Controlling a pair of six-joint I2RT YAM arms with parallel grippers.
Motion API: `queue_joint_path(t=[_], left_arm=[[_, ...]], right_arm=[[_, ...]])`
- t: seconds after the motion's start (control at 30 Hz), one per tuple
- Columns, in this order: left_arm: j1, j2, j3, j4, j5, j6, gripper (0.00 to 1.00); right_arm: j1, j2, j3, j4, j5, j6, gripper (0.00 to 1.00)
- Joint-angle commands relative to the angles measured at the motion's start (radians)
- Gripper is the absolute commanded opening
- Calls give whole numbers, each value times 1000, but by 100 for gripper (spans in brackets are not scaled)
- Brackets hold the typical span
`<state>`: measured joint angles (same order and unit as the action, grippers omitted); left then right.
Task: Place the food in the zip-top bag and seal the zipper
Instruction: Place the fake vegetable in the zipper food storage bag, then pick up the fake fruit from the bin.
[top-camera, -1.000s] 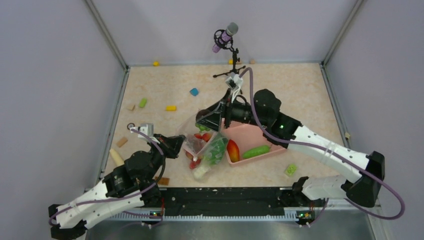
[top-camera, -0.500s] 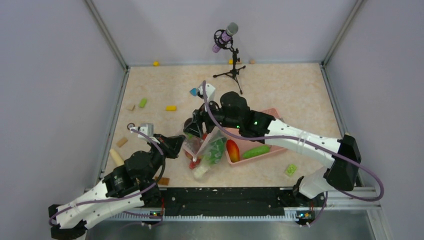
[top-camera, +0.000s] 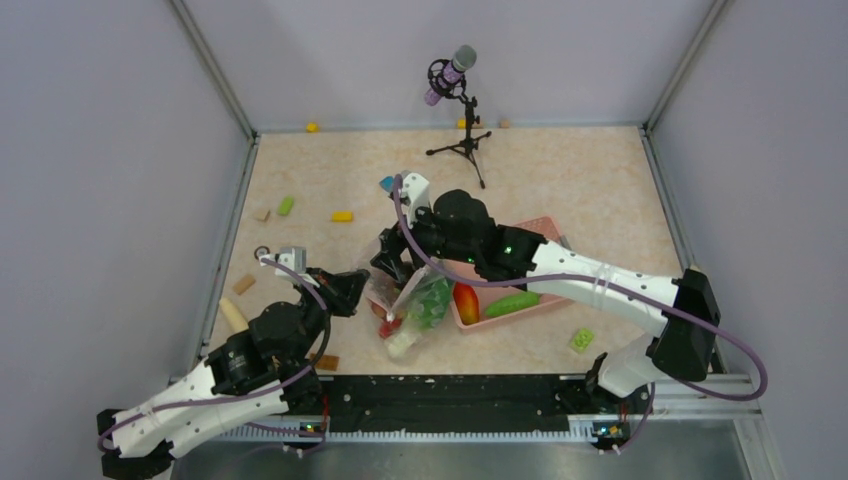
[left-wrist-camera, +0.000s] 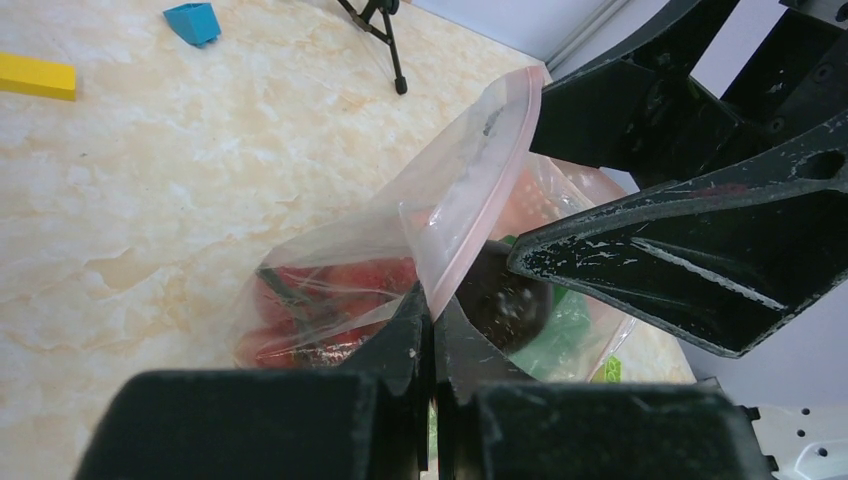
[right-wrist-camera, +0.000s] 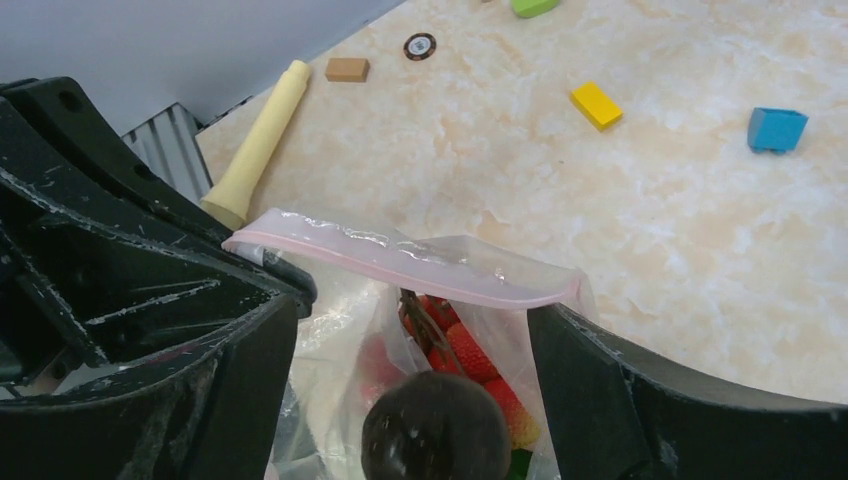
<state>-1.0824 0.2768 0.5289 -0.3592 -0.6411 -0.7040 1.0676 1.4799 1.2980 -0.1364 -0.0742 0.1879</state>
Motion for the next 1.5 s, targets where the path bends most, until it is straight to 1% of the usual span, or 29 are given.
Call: queue_joint_path(t=[0.0,0.27,0.47,0.57,0.67,0.87,0.9,0.97,1.03,1.13,1.23,1.37,1.47], left_arm=[[3,-11,0,27,-8,12,0],[2,-13,0,25,-18,11,0],[2,-12,3,10,-38,2,0],[2,-12,2,12,-42,2,0],[2,-10,0,14,-46,2,0],[2,-4,-1,17,-59,3,0],[2,-1,-1,18,-61,6,0],[3,7,-3,20,-67,5,0],[3,15,-2,22,-68,5,0],[3,30,0,23,-65,6,0],[1,33,4,20,-69,11,0],[2,23,5,11,-82,9,0],[2,16,3,11,-83,11,0]], right_arm=[[12,-40,24,20,20,-10,88],[11,-127,-24,49,-14,26,98],[11,-267,-110,68,0,74,99],[11,-362,-167,64,51,102,99],[11,-439,-226,44,180,130,99],[11,-514,-322,-75,571,160,99],[11,-522,-339,-93,620,175,99],[1,-528,-369,-125,669,201,99],[-33,-523,-380,-164,664,239,99],[-110,-499,-390,-226,589,277,99],[-170,-476,-431,-227,525,268,99],[-201,-429,-483,-206,521,263,99],[-233,-388,-485,-230,519,265,99]])
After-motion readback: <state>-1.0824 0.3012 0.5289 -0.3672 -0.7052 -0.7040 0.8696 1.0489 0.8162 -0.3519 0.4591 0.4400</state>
